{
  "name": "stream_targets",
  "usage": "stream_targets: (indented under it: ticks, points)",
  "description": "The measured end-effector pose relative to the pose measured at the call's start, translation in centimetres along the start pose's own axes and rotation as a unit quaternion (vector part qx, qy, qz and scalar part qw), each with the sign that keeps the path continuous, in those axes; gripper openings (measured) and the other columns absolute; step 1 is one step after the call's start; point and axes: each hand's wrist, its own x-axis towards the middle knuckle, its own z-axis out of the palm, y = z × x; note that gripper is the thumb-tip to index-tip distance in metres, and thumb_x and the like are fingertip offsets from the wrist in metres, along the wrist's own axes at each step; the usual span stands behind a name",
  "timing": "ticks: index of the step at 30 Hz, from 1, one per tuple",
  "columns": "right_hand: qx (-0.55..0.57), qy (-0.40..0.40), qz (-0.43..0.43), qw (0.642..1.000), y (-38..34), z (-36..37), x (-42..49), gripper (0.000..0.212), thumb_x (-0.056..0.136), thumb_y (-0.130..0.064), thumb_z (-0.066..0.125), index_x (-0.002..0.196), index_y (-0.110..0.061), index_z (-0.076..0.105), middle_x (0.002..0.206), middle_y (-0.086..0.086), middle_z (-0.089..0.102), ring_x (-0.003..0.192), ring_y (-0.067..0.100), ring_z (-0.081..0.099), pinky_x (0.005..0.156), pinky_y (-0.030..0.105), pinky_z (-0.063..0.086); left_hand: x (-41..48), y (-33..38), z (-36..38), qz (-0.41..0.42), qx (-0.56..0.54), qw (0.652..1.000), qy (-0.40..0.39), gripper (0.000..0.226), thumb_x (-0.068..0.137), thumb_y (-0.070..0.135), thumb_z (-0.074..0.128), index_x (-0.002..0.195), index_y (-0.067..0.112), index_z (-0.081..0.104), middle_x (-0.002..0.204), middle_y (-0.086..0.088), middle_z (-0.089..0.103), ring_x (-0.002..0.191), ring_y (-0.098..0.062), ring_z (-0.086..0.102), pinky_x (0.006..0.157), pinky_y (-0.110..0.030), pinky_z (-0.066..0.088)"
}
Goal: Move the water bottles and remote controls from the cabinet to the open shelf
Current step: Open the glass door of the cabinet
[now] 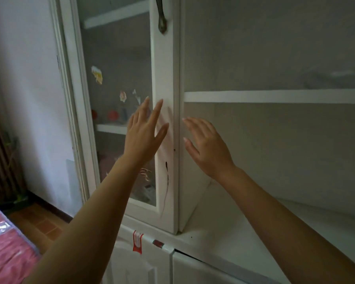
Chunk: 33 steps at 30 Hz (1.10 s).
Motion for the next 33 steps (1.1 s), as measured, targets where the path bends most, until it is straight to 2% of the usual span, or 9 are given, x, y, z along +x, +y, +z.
stream_targets:
  ticks: [6,12,16,21,25,33]
  points:
    - [-0.067,0.069,-0.022,0.995,1.3,-1.6,2.0,0.044,0.092,-0.024,0.036,0.13,-0.004,0.042,0.133,0.014,0.052,0.131,0.028,0.038,0.11,0.034,0.028,2.7,0.7,0.7,0.023,-0.023,0.999,-0.024,0.073,0.09,0.051,0.038,0.142,0.032,-0.01,0.155,-0.008,-0.014,0.143,-0.023,-0.006,0.115,-0.038,0.001]
    - [-0.124,0.108,-0.029,0.986,2.9,-2.6,2.5,0.042,0.091,-0.02,0.038,0.128,-0.002,0.045,0.13,0.015,0.054,0.128,0.028,0.04,0.112,0.033,0.026,3.1,0.7,1.8,0.018,-0.041,0.999,-0.009,0.079,0.088,0.05,0.041,0.138,0.035,-0.019,0.154,-0.007,-0.019,0.142,-0.023,-0.011,0.115,-0.041,0.002]
    - [-0.162,0.099,-0.025,0.981,3.0,-2.4,2.9,0.043,0.09,-0.019,0.04,0.129,-0.004,0.044,0.132,0.015,0.052,0.129,0.029,0.04,0.113,0.038,0.024,3.1,0.8,2.2,0.018,-0.042,0.999,-0.005,0.083,0.087,0.053,0.041,0.137,0.033,-0.023,0.153,-0.008,-0.022,0.141,-0.022,-0.016,0.115,-0.04,-0.001]
    - [-0.23,0.069,-0.008,0.971,3.0,-1.6,3.2,0.049,0.089,-0.022,0.037,0.136,-0.007,0.035,0.142,0.013,0.043,0.135,0.028,0.031,0.114,0.037,0.009,3.2,0.7,2.5,0.021,-0.035,0.999,0.0,0.087,0.086,0.052,0.044,0.136,0.033,-0.025,0.152,-0.008,-0.024,0.14,-0.021,-0.02,0.115,-0.04,-0.004]
    - [-0.271,0.055,-0.013,0.961,3.5,-1.5,3.3,0.053,0.089,-0.02,0.038,0.139,-0.008,0.029,0.145,0.012,0.038,0.137,0.028,0.029,0.114,0.037,0.008,3.2,1.3,2.5,0.01,-0.039,0.999,0.005,0.089,0.086,0.046,0.048,0.14,0.027,-0.019,0.153,-0.012,-0.021,0.141,-0.025,-0.017,0.114,-0.04,-0.005]
    - [-0.293,0.04,-0.007,0.955,3.6,-1.7,3.3,0.055,0.087,-0.019,0.041,0.14,-0.008,0.028,0.147,0.009,0.037,0.137,0.026,0.028,0.113,0.036,0.007,2.9,1.2,2.0,0.025,-0.038,0.999,0.014,0.088,0.086,0.042,0.05,0.142,0.021,-0.013,0.153,-0.016,-0.017,0.141,-0.027,-0.015,0.116,-0.04,-0.004]
